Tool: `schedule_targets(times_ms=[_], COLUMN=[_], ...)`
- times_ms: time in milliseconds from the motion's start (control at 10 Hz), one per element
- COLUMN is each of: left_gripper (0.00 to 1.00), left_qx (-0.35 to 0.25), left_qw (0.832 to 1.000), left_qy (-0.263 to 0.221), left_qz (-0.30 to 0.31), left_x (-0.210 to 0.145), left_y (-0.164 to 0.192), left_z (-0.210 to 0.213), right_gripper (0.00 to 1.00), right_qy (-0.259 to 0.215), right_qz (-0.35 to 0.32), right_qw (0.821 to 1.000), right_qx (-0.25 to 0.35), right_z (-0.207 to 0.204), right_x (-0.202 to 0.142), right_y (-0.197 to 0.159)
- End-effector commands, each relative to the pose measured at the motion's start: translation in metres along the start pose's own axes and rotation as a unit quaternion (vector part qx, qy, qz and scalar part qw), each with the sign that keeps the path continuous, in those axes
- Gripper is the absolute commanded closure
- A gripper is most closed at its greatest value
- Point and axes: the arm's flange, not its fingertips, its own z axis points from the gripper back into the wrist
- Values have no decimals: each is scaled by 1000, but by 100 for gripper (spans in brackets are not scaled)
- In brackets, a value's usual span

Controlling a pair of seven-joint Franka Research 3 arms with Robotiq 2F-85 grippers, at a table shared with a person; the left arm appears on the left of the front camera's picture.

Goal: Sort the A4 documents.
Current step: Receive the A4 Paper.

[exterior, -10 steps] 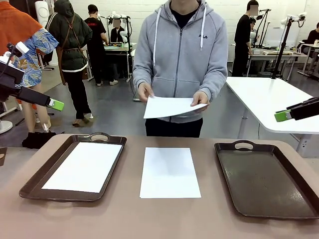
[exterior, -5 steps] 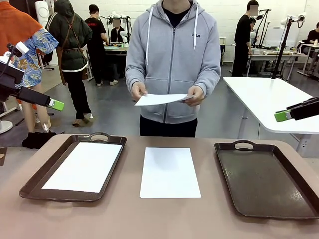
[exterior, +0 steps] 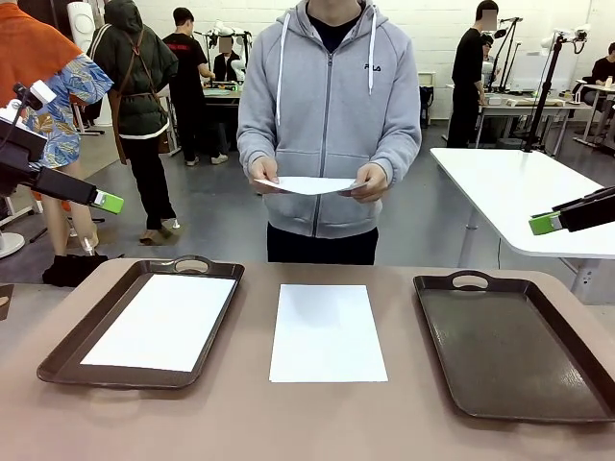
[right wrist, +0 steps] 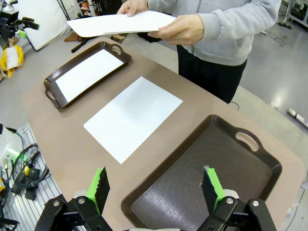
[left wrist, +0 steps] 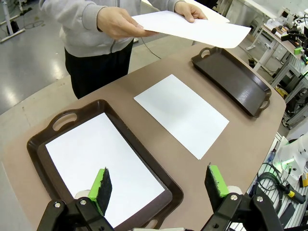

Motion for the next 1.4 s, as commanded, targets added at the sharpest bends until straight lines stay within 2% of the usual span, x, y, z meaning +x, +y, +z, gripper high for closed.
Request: schedule_targets(times_ms=[0,1300], left_gripper=[0,0], left_qx=[2,2], left_qw=[1000,1000], left_qy=[-1,-1], left_qz=[-2,-2], left_x=[1,1], left_y=[0,0], left_z=[0,0], right_gripper=[0,0], right_qy=[-3,-3], right_qz=[0,0], right_qw=[1000,1000], right_qx=[9,9], right_z=[-3,-3], right_x=[-1,-1], right_y=[-1,-1])
